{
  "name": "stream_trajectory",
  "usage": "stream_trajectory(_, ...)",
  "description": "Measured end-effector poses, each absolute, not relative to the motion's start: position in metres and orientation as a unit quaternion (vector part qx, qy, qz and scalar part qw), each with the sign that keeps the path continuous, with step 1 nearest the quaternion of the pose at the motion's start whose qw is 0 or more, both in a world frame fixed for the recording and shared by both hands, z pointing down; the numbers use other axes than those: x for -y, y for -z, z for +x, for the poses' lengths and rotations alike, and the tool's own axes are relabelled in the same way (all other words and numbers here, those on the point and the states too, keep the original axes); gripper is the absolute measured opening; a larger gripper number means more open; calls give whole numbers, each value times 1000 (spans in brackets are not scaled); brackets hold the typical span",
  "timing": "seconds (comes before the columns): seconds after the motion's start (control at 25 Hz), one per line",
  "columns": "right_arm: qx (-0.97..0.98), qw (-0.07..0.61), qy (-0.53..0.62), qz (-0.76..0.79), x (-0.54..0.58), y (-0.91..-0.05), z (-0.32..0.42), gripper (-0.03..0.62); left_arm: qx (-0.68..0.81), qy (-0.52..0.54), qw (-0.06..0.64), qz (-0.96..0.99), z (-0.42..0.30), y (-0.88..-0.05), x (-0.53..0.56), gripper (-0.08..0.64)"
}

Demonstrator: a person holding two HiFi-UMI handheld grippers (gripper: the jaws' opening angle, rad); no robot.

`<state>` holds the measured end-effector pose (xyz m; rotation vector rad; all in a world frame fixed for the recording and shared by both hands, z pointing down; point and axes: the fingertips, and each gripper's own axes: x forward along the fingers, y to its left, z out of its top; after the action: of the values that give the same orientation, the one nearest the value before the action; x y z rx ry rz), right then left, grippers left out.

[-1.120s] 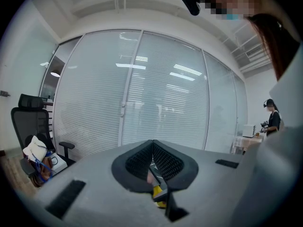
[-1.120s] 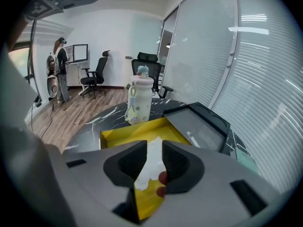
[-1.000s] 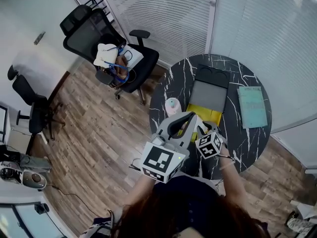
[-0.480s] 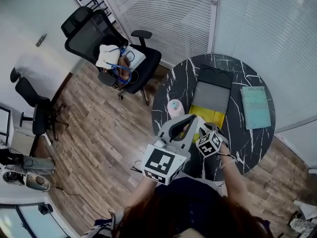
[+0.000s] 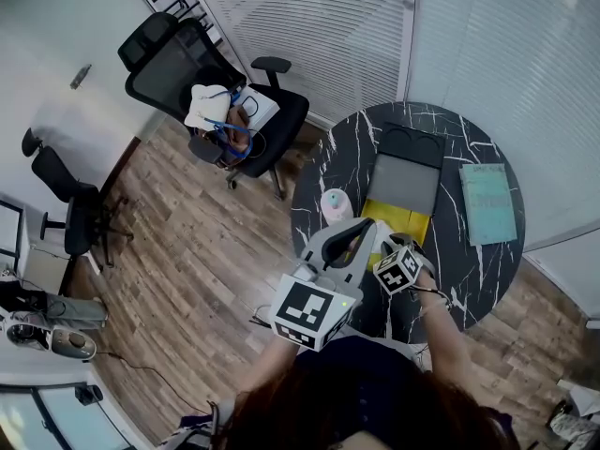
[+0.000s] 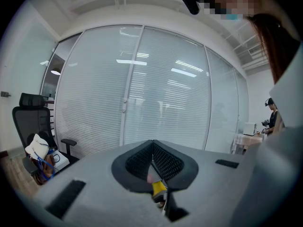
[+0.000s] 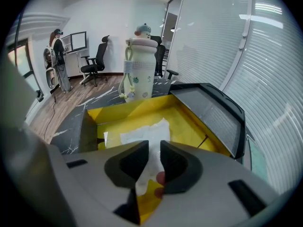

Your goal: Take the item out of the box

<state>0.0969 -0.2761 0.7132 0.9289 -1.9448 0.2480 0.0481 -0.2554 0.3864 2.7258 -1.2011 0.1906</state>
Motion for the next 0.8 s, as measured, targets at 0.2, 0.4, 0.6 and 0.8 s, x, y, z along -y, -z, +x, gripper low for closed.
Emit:
stream_trajectory(0.2, 790, 475, -101, 375, 277, -715, 97, 68, 401, -64, 77, 910, 46, -387, 253, 26)
stream_trajectory(0.4, 786, 472, -108, 385, 274, -717, 93, 33, 405, -63, 81, 909, 43, -386, 251, 26)
stream_trajectory(0.6, 784, 464, -110, 397, 275, -712, 92, 26, 406, -61, 79, 908, 39, -385, 248, 26)
stream_trajectory(0.8, 779, 454, -112, 417, 274, -703, 95, 25, 401, -59, 77, 911, 39, -384, 243, 26)
